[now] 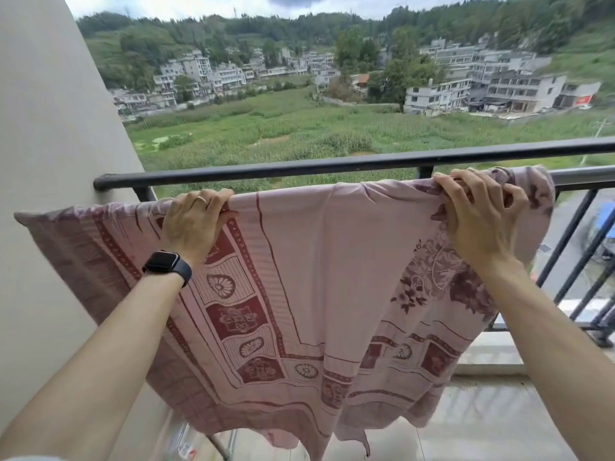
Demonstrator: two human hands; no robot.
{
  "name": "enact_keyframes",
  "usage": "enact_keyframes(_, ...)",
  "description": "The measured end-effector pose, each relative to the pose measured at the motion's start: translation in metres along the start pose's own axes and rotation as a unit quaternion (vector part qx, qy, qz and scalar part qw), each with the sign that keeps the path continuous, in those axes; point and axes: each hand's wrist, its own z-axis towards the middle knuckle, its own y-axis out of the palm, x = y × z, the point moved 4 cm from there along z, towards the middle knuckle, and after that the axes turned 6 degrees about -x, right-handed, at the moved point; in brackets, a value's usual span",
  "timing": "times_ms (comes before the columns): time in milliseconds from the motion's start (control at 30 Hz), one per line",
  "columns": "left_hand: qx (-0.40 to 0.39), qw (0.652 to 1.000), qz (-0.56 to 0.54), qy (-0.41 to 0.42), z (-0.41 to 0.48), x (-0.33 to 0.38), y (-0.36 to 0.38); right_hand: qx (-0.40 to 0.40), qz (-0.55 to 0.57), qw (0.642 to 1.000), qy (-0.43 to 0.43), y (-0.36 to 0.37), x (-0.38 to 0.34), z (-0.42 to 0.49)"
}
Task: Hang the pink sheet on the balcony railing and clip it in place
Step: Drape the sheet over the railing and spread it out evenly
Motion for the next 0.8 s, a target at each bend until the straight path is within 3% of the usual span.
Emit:
enact_keyframes(133,0.044,0.998,0.039,0.012,-0.006,-0.014,-0.015,-0.010,-0.005,0.999,0.048,0.000,0.018,-0.006)
enact_keyframes(300,0.009,0.998,-0.046,-0.032,-0.013,-0.013,0.001,0.012,0.130,0.983,0.133,-0.002,-0.017,-0.004)
enact_keyframes(433,0.001,0.994,-0.089,-0.060,-0.010,0.008,-0.006,0.065,0.279,0.937,0.200,-0.016,-0.003,-0.007)
enact_keyframes(567,0.010,0.986,-0.166,-0.005,0.005,0.080,-0.019,0.107,0.263,0.877,0.387,-0.021,0.026,-0.023)
enact_keyframes(633,0.006,0.981,-0.191,0.017,0.021,0.125,-0.024,0.043,0.324,0.813,0.482,-0.018,0.045,-0.026)
enact_keyframes(700,0.000,0.979,-0.196,0.046,0.040,0.169,-0.028,-0.027,0.406,0.757,0.512,-0.018,0.061,-0.026)
enact_keyframes(733,-0.001,0.980,-0.189,0.062,0.050,0.191,-0.030,-0.068,0.420,0.754,0.501,-0.019,0.066,-0.025)
enact_keyframes(800,-0.012,0.983,-0.169,0.074,0.074,0.226,-0.033,-0.144,0.381,0.802,0.437,-0.025,0.077,-0.017)
